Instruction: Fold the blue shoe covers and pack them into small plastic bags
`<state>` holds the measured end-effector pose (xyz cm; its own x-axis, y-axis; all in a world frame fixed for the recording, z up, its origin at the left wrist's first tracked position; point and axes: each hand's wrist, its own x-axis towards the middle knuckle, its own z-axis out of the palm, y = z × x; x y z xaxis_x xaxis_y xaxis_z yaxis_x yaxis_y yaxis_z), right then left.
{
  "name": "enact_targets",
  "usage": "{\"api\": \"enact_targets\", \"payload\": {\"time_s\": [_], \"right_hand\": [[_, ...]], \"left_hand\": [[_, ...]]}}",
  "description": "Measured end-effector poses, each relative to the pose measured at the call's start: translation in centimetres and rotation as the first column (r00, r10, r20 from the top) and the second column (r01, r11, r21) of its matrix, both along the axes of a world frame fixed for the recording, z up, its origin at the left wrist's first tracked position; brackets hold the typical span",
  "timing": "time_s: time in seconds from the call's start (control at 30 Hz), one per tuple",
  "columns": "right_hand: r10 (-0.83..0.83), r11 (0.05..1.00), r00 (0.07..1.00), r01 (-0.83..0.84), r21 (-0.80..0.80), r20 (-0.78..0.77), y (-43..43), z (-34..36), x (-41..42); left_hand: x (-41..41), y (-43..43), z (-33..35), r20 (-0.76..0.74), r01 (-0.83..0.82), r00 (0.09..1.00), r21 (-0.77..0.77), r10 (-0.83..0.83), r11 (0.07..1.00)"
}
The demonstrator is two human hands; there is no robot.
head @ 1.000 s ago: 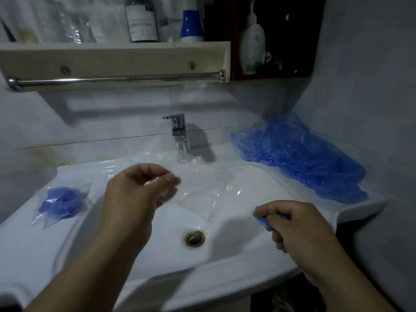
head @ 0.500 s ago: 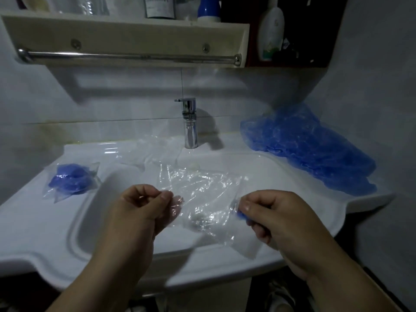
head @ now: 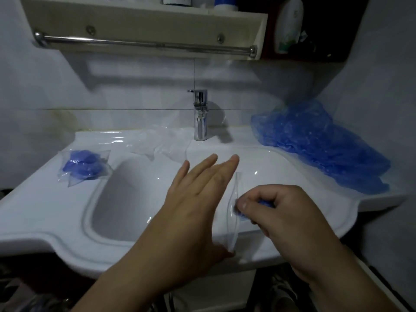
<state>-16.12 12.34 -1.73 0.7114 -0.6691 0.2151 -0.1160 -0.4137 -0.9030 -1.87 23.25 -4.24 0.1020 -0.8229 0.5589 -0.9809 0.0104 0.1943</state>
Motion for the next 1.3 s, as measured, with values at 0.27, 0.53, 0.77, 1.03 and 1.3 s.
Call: {"api": "enact_targets", "payload": {"time_s": [0.27,0.53,0.77,1.03,1.3], "right_hand": [[-0.028,0.982,0.998,0.018,-0.186,-0.050,-0.3,-0.2,-0.3],[0.061,0.947,0.998,-0.064,-0.315,-0.019,0.9,2.0,-1.9],[-0.135,0.859,0.989,0.085,-0.505,-0.064,2.1,1.0,-0.3],[-0.226,0.854,0.972,0.169,-0.492,-0.058,2.8,0.2,0.5],[0.277,0.936,0.894,-0.334,-0.110,-0.352,1.9,1.4,-0.8]], "left_hand": [[0.5,0.6,0.4,-0.145,-0.006,0.989,-0.137,-0.014,0.991],[0.2,0.4,0.3,-0.125,-0.134,0.986,-0.167,0.114,0.977],[-1.1,-0.3,-0.1,-0.012,-0.154,0.988,-0.218,0.156,0.964],[-1.6,-0.5,-0.1,0.024,-0.103,0.993,-0.324,0.117,0.940],[-1.2,-0.6,-0.5,0.094,-0.037,0.993,-0.297,0.067,0.954]]}}
